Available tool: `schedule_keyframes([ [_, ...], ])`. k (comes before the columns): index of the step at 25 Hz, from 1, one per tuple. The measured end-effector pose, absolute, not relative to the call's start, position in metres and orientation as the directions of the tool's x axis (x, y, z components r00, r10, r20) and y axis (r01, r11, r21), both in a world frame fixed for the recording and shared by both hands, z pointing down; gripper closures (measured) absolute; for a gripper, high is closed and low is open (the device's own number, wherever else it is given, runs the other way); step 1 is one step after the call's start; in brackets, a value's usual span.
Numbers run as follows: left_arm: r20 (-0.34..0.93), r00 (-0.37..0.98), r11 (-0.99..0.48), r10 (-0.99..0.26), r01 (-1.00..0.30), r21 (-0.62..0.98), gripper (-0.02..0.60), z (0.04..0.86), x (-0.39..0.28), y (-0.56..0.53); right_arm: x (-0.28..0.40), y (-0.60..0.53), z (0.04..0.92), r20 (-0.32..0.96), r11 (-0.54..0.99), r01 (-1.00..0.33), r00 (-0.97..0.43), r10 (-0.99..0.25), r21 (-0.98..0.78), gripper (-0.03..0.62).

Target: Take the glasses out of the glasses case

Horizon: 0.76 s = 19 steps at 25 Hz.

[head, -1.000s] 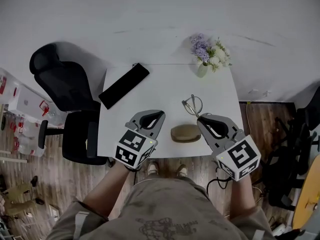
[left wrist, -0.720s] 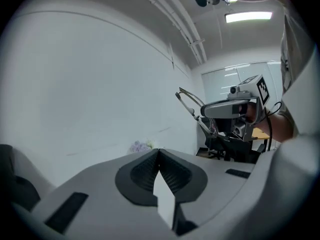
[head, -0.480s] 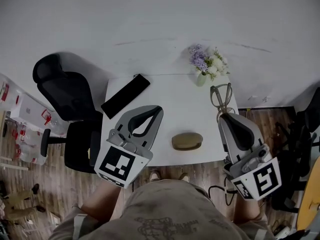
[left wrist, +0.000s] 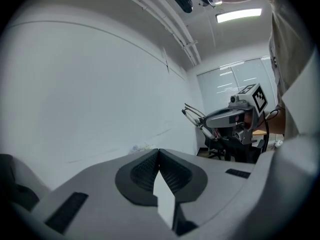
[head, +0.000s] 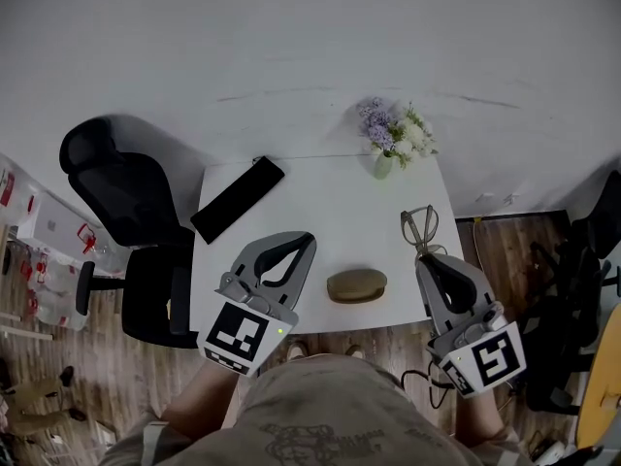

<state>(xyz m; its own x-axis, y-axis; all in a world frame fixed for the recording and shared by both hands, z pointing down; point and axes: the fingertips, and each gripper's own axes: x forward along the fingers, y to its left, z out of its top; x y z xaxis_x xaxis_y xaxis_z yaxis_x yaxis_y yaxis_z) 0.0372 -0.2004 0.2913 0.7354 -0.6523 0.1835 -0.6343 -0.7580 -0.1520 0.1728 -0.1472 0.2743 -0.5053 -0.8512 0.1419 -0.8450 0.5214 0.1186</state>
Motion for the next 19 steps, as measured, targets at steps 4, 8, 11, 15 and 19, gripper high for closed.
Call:
schedule_keyframes([
  [4,0.222,0.732,-0.764,-0.644,-0.633,-0.126,0.566,0.307,0.042,-0.198,0.175,-0.147,0.287,0.184,0.532,-0.839,-0.508,-0.841,0.114,0.553],
  [8,0.224,0.732,-0.763,-0.644,-0.637,-0.110,0.566,0.310,0.044,-0.198,0.178,-0.149,0.289,0.195,0.535,-0.836,-0.508,-0.839,0.123,0.553],
  [11,0.226,0.729,-0.760,-0.647,-0.641,-0.108,0.566,0.310,0.043,-0.200,0.178,-0.149,0.290,0.199,0.537,-0.833,-0.508,-0.838,0.131,0.553],
  [15,0.223,0.728,-0.759,-0.648,-0.641,-0.115,0.566,0.307,0.044,-0.200,0.178,-0.148,0.290,0.205,0.546,-0.826,-0.515,-0.832,0.141,0.553],
  [19,0.224,0.719,-0.751,-0.658,-0.650,-0.115,0.566,0.306,0.043,-0.202,0.179,-0.148,0.291,0.212,0.548,-0.824,-0.515,-0.831,0.145,0.551],
])
